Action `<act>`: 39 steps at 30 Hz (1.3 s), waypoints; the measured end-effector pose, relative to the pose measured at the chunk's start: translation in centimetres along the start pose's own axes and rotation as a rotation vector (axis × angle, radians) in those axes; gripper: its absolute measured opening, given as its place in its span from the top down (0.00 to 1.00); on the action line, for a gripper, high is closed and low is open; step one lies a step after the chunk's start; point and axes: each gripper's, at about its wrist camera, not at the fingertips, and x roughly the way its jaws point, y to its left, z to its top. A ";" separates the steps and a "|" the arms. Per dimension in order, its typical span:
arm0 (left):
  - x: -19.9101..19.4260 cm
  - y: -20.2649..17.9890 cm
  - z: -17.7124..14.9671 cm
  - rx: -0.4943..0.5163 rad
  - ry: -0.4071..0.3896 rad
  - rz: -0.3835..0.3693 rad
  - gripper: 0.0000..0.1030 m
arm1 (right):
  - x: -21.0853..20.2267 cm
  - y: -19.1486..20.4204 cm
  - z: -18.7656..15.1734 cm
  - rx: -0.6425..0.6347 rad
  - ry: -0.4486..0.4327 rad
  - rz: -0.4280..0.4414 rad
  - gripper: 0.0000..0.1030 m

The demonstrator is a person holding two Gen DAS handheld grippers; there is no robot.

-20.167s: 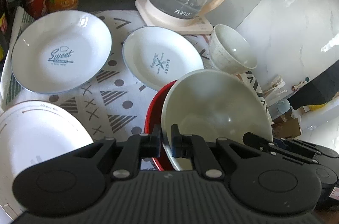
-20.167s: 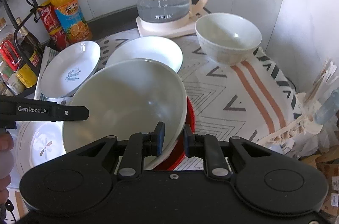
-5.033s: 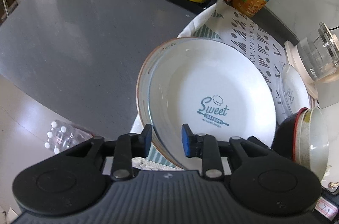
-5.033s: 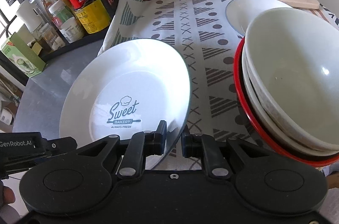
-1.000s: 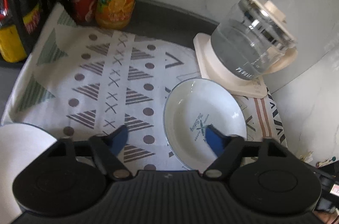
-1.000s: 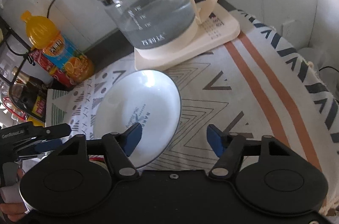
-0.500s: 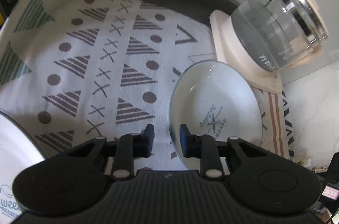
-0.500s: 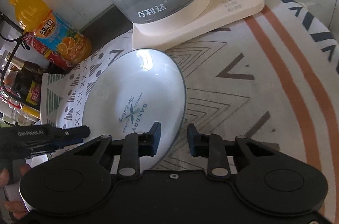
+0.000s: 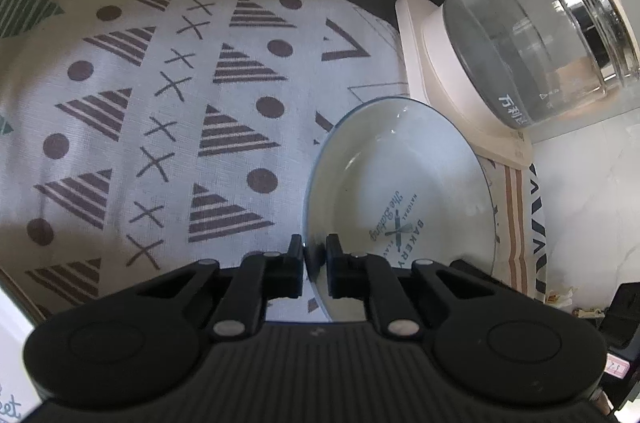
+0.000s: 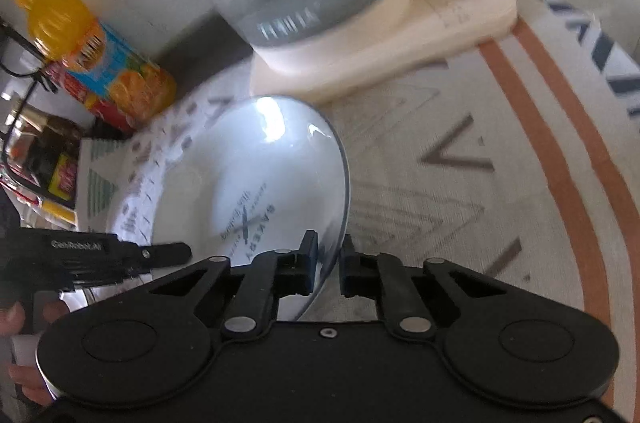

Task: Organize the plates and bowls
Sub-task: 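Lift the 'Bakery' plate and carry it toward the stacked plates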

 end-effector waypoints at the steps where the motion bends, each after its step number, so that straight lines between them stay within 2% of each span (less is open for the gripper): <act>1: -0.2 0.0 0.0 0.004 -0.009 0.002 0.91 | -0.1 0.2 0.1 -0.008 0.000 0.001 0.90; 6: -0.8 0.0 0.1 0.016 -0.017 0.000 0.91 | -0.5 0.8 0.4 -0.016 -0.007 0.008 0.90; 10: -1.8 0.5 0.0 -0.013 -0.039 -0.024 0.91 | -1.4 1.6 1.1 -0.032 -0.038 0.027 0.90; 24: -8.0 -0.3 0.6 -0.012 -0.166 -0.055 0.91 | -4.5 6.2 2.6 -0.109 -0.114 0.060 0.89; 30: -9.4 -0.3 0.3 -0.010 -0.178 -0.063 0.91 | -5.4 7.9 1.7 -0.108 -0.138 0.063 0.89; 39: -12.4 1.1 0.3 0.064 -0.171 -0.085 0.91 | -6.9 11.1 -1.1 -0.051 -0.188 0.035 0.89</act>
